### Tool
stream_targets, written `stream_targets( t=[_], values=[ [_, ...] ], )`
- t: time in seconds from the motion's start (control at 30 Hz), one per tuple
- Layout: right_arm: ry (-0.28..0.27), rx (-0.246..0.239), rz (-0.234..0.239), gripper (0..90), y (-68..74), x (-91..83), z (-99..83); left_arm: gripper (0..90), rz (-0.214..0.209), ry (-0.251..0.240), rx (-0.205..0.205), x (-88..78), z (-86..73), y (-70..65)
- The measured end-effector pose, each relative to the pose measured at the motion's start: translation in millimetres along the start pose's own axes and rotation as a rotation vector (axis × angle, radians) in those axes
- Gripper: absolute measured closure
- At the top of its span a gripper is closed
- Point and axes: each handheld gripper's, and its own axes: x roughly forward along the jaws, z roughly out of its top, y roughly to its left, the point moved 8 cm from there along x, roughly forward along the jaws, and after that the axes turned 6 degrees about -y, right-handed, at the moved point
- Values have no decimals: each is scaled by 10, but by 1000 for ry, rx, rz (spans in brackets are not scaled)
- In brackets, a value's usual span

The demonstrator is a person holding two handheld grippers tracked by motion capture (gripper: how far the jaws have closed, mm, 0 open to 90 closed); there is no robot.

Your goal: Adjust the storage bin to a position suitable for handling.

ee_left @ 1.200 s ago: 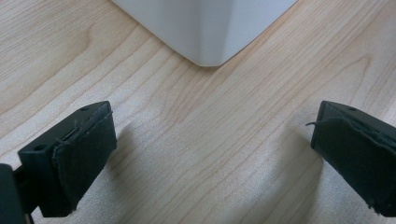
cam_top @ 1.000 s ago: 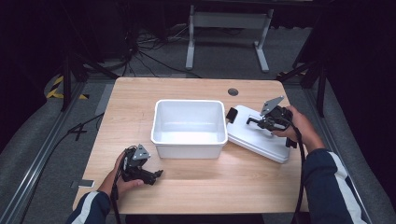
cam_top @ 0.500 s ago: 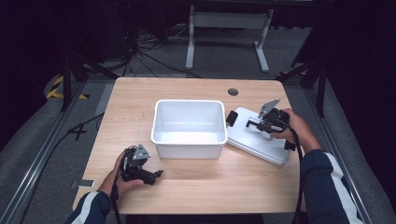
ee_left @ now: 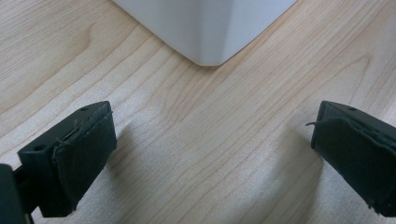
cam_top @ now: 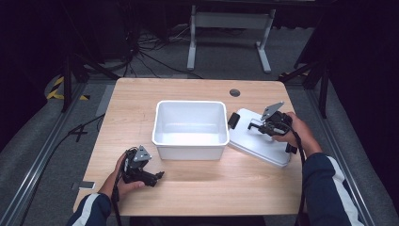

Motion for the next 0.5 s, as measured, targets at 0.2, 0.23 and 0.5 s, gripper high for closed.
stream_targets(
  t=[0.2, 0.23, 0.5],
  values=[
    [-12, 6, 1, 836, 17, -3, -6, 6, -8, -1, 7, 4, 3, 3],
    [-14, 7, 1, 823, 21, -10, -3, 5, -13, 0, 4, 5, 2, -2],
    [-49, 1, 1, 787, 27, -119, 36, 6, -10, 0, 11, 1, 1, 6]
  ],
)
